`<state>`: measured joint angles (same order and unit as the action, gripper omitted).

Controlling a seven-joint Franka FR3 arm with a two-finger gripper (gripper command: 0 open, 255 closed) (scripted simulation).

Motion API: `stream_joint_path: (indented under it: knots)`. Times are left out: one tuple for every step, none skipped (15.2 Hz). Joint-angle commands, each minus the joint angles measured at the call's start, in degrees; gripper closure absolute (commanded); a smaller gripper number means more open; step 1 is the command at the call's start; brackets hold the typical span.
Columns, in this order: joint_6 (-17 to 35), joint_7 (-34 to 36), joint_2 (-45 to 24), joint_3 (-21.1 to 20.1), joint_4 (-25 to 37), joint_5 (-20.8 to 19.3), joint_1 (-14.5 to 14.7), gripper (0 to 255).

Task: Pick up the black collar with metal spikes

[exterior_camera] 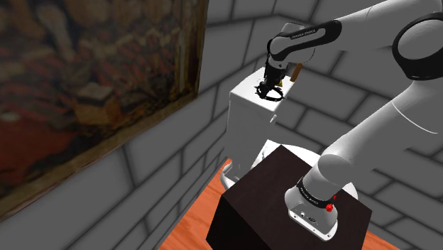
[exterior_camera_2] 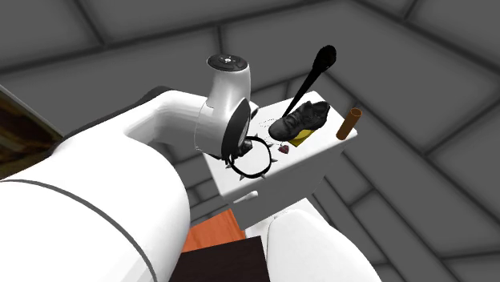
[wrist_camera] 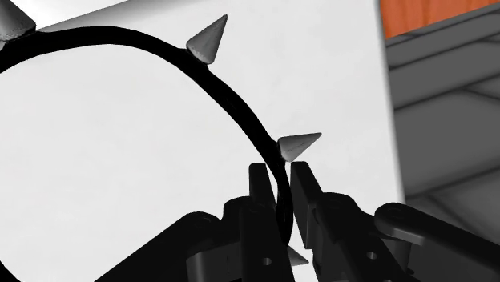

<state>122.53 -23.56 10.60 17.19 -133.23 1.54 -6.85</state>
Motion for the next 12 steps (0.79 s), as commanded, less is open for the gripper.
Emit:
stream_joint_path:
  knots:
    - [-1.2, 0.1, -0.2, -0.2, 0.5, 0.1, 0.2, 255]
    - [-2.0, 0.3, 0.1, -0.2, 1.0, 0.0, 0.2, 255]
    - [-2.8, 0.4, 0.5, -0.3, 1.5, -0.1, 0.2, 255]
    - [-3.6, 0.5, 0.8, -0.3, 2.0, -0.2, 0.2, 255]
    - [-4.4, 0.6, 1.1, -0.4, 2.4, -0.3, 0.2, 255]
    - [-5.2, 0.8, 1.4, -0.4, 3.0, -0.4, 0.2, 255]
    - [-5.9, 0.9, 1.6, -0.5, 3.5, -0.5, 0.1, 255]
    - [-6.7, 1.0, 1.9, -0.5, 4.0, -0.6, 0.1, 255]
    - [-7.5, 1.1, 2.2, -0.6, 4.6, -0.6, 0.1, 255]
    - [-8.3, 1.2, 2.4, -0.6, 5.1, -0.7, 0.1, 255]
    - [-9.1, 1.3, 2.6, -0.7, 5.7, -0.7, 0.1, 255]
    - [-9.9, 1.4, 2.8, -0.7, 6.3, -0.8, 0.1, 255]
